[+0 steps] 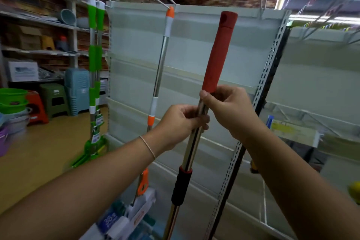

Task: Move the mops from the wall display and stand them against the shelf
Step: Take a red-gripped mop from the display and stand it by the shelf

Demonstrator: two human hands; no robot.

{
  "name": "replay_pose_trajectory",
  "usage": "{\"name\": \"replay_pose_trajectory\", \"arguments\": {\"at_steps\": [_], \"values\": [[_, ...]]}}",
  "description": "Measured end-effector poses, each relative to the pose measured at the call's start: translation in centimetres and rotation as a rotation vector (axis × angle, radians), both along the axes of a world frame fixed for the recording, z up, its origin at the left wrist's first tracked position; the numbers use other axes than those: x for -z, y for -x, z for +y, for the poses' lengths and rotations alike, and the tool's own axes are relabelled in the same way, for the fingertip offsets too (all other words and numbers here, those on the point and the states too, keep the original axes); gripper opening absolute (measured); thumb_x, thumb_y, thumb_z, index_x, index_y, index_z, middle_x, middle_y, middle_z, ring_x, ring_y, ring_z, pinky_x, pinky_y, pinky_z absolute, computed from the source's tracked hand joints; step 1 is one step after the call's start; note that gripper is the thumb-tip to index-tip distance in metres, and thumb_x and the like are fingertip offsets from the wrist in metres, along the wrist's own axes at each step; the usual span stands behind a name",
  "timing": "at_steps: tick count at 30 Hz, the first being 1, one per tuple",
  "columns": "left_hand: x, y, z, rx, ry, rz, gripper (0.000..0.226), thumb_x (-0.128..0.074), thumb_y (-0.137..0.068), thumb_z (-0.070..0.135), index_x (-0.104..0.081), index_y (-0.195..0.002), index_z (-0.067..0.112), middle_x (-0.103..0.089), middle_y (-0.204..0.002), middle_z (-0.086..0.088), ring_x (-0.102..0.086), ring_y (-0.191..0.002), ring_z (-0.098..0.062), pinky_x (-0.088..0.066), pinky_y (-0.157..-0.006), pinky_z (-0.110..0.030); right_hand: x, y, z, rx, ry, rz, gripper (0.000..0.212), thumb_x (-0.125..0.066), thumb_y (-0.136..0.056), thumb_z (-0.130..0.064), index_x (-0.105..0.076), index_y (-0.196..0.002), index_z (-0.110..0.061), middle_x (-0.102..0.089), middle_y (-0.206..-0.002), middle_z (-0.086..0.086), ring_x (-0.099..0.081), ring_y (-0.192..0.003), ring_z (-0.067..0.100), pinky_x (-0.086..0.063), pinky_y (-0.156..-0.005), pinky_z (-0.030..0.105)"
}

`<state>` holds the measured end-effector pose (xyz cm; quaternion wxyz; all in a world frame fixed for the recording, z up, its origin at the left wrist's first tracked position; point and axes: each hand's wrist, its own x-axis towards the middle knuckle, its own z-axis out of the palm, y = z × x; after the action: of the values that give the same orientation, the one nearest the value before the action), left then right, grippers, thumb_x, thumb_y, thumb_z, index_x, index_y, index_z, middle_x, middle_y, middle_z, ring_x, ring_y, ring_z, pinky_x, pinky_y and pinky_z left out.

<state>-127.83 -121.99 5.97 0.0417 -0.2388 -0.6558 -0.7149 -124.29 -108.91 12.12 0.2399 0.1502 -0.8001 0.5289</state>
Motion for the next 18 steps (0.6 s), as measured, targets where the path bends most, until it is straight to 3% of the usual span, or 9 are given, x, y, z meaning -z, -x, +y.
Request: {"name": "replay_pose_trajectory", "arguments": {"at_steps": [3, 5, 10, 15, 18], "values": [[0.1, 0.8, 1.5, -0.02, -0.021, -0.006, 0.011, -0.071, -0.081, 0.003, -0.071, -0.092, 0.004, -0.072, -0.076, -0.011, -0.07, -0.072, -0.023, -0.058, -0.069, -0.028, -2.0, 1.0, 1.5, 0.033, -0.015, 0.06, 0.014, -0.077, -0.084, -0.032, -0.071, -0.089, -0.021, -0.075, -0.08, 0.001, -0.072, -0.071, 0.013, -0.061, -0.065, 0.025], [0.4, 1.3, 2.3, -0.03, -0.016, -0.012, 0.01, -0.074, -0.079, 0.005, -0.071, -0.089, 0.007, -0.073, -0.074, -0.007, -0.071, -0.071, -0.021, -0.056, -0.067, -0.024, -3.0, 1.6, 2.2, 0.068, -0.052, 0.089, 0.019, -0.077, -0.081, -0.04, -0.07, -0.086, -0.023, -0.075, -0.076, -0.001, -0.072, -0.067, 0.009, -0.06, -0.063, 0.024], [0.4, 2.7, 3.8, -0.023, -0.006, 0.004, 0.014, -0.075, -0.079, 0.011, -0.071, -0.092, 0.007, -0.074, -0.076, -0.009, -0.072, -0.073, -0.021, -0.055, -0.066, -0.022, -3.4, 2.8, 3.2, 0.093, -0.117, 0.118, 0.016, -0.074, -0.085, -0.037, -0.062, -0.076, -0.031, -0.074, -0.077, -0.002, -0.073, -0.069, 0.011, -0.063, -0.068, 0.032], [-1.5, 4.2, 5.0, 0.05, 0.014, 0.072, 0.025, -0.073, -0.08, 0.029, -0.069, -0.096, 0.011, -0.074, -0.084, -0.008, -0.071, -0.075, -0.023, -0.059, -0.071, -0.03, -4.8, 3.6, 3.7, 0.138, -0.132, 0.171, 0.017, -0.072, -0.087, -0.035, -0.059, -0.077, -0.032, -0.072, -0.076, -0.004, -0.072, -0.068, 0.007, -0.061, -0.062, 0.022], [-3.4, 5.2, 5.4, 0.104, 0.013, 0.105, 0.034, -0.074, -0.07, 0.039, -0.07, -0.091, 0.012, -0.074, -0.082, -0.007, -0.072, -0.075, -0.025, -0.059, -0.071, -0.03, -6.2, 4.0, 3.9, 0.195, -0.129, 0.201, 0.018, -0.072, -0.088, -0.033, -0.057, -0.078, -0.033, -0.071, -0.078, -0.005, -0.072, -0.069, 0.008, -0.059, -0.061, 0.02]]}}
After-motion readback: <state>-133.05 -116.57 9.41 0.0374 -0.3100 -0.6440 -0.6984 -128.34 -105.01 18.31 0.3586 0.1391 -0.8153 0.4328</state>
